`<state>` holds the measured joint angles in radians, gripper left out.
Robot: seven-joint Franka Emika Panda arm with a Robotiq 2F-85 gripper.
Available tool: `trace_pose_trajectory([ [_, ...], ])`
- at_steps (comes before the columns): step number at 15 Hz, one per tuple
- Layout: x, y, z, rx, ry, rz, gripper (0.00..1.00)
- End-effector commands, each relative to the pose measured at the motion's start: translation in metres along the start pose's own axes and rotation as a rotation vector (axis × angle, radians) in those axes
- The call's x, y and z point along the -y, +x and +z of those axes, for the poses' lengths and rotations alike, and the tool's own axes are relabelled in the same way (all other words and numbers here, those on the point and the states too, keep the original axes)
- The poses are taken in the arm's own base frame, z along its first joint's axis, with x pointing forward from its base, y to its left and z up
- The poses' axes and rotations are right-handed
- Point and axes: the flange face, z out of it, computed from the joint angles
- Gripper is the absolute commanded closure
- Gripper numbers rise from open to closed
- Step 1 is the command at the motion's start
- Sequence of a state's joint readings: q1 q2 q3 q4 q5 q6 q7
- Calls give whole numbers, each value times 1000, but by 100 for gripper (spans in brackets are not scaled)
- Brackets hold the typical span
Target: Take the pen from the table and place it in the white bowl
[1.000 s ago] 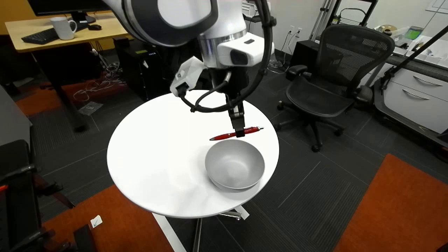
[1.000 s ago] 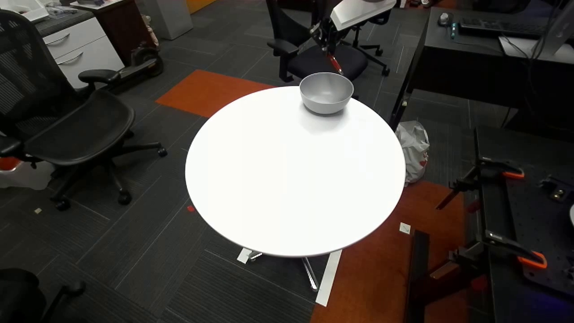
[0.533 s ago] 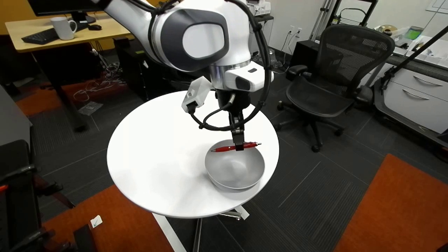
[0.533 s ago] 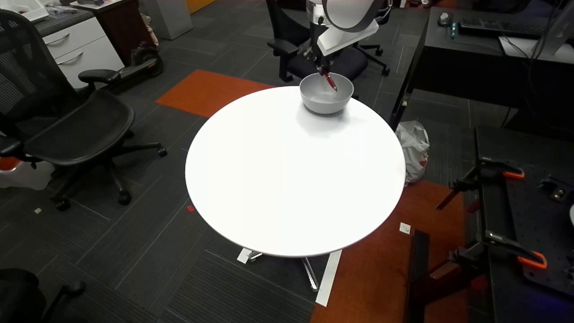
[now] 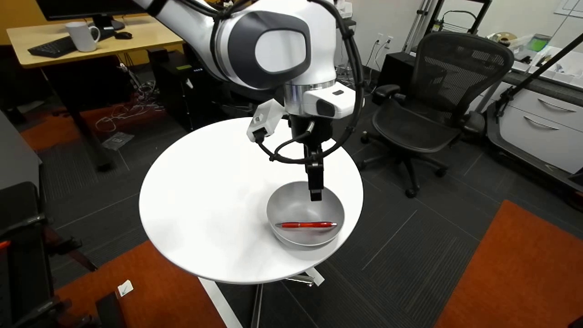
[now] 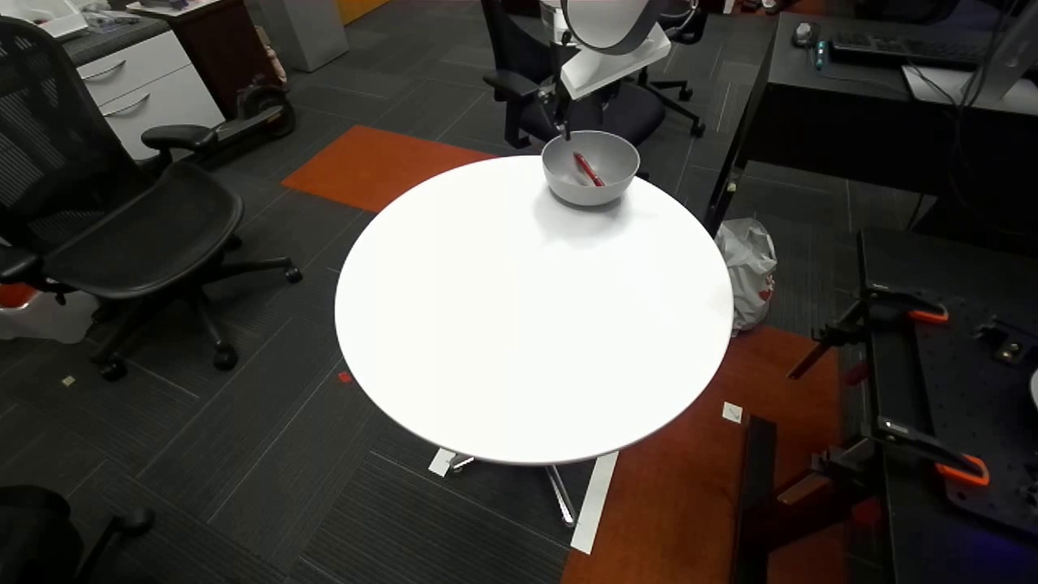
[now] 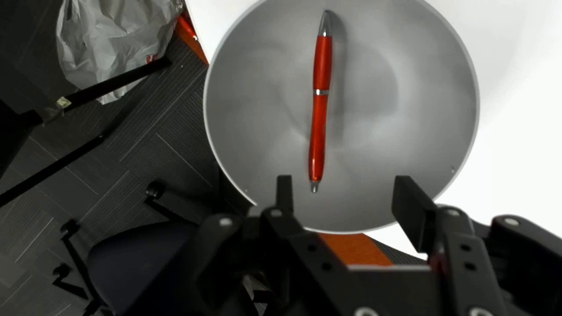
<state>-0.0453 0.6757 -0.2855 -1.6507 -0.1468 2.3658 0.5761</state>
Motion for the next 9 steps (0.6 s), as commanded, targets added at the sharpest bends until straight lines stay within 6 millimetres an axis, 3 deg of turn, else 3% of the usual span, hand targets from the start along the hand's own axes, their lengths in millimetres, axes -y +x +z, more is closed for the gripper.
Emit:
trace_pose_trajectory([
  [1, 2, 8, -4, 27, 6, 12, 7],
  [2, 3, 7, -5, 34, 14, 2, 1],
  [3, 1, 3, -1, 7, 5, 6, 0],
  [4, 1, 3, -1, 8, 5, 6, 8],
  [5, 1, 3, 0, 8, 5, 6, 1],
  [9, 1, 3, 2, 11, 3, 5, 0],
])
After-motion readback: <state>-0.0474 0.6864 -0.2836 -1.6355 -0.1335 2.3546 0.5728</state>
